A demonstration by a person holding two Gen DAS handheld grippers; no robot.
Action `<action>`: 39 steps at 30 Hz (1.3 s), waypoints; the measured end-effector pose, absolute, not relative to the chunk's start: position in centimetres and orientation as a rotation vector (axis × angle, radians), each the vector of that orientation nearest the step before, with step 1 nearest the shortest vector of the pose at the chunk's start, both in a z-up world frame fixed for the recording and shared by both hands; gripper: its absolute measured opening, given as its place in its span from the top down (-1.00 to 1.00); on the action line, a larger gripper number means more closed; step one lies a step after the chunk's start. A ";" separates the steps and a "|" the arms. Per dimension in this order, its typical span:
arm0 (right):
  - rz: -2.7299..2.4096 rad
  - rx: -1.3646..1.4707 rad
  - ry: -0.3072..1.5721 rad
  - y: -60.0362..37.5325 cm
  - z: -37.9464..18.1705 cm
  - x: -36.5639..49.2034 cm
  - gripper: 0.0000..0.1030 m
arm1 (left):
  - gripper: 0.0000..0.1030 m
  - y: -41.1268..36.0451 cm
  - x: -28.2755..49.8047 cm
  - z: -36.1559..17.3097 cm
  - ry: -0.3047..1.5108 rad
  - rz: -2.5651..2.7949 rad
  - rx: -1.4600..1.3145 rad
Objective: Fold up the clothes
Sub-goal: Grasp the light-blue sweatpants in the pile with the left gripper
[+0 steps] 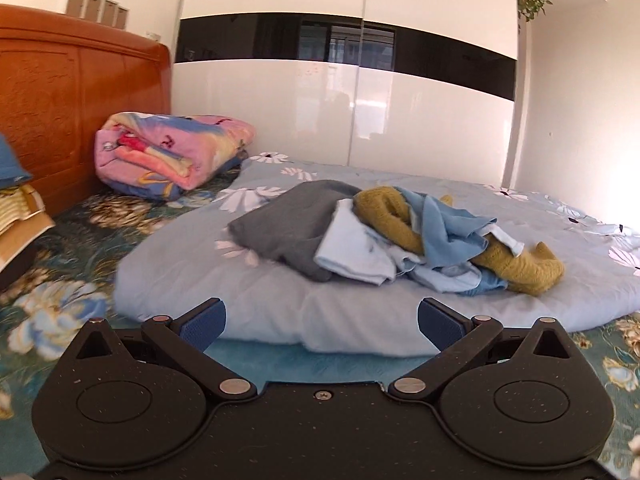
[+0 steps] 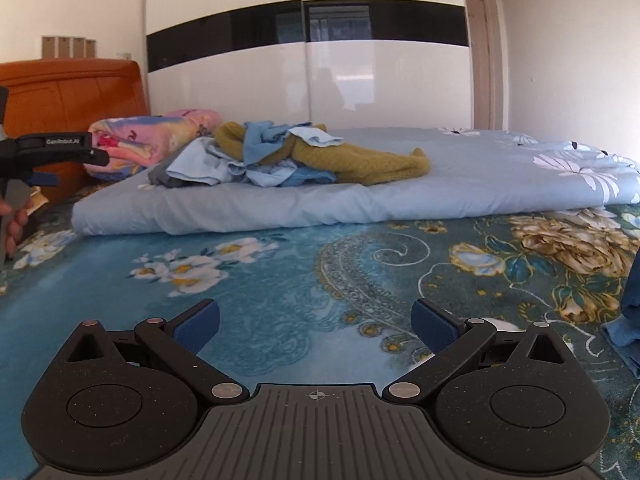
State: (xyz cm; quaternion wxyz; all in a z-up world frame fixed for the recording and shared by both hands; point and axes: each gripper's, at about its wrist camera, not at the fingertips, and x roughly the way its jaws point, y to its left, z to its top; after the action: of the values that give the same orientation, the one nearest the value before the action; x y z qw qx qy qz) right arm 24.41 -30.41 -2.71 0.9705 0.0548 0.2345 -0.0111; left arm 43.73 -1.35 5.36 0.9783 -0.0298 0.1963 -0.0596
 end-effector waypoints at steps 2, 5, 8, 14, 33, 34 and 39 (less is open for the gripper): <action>-0.053 0.156 0.475 -31.3 -3.6 25.5 -0.99 | -0.97 -3.3 45.7 5.3 0.402 -0.144 -0.066; -0.094 0.230 0.446 -32.4 -4.5 25.8 -0.99 | -0.97 -6.5 48.5 4.9 0.402 -0.174 -0.048; -0.122 0.272 0.410 -33.1 -4.9 25.1 -0.99 | -0.97 -10.5 50.8 4.4 0.376 -0.204 0.043; -0.120 0.288 0.420 -33.9 -5.8 24.2 -0.99 | -0.95 -17.4 54.2 2.1 0.333 -0.204 0.223; -0.145 0.426 0.502 -35.5 -7.1 24.2 -0.99 | 0.95 -19.2 59.9 2.1 0.316 -0.128 0.096; -0.145 0.426 0.500 -35.5 -7.0 24.2 -0.99 | 0.95 -18.6 59.5 2.8 0.306 -0.127 0.050; -0.148 0.432 0.486 -35.6 -6.8 24.0 -0.99 | 0.96 -14.4 57.1 7.2 0.226 -0.126 -0.148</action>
State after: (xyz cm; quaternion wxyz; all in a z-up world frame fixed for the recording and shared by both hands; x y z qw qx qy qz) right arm 24.01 -35.63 -6.80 0.9448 0.2121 0.2387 -0.0728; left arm 57.08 -14.38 7.23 0.9889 -0.0737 0.1128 -0.0628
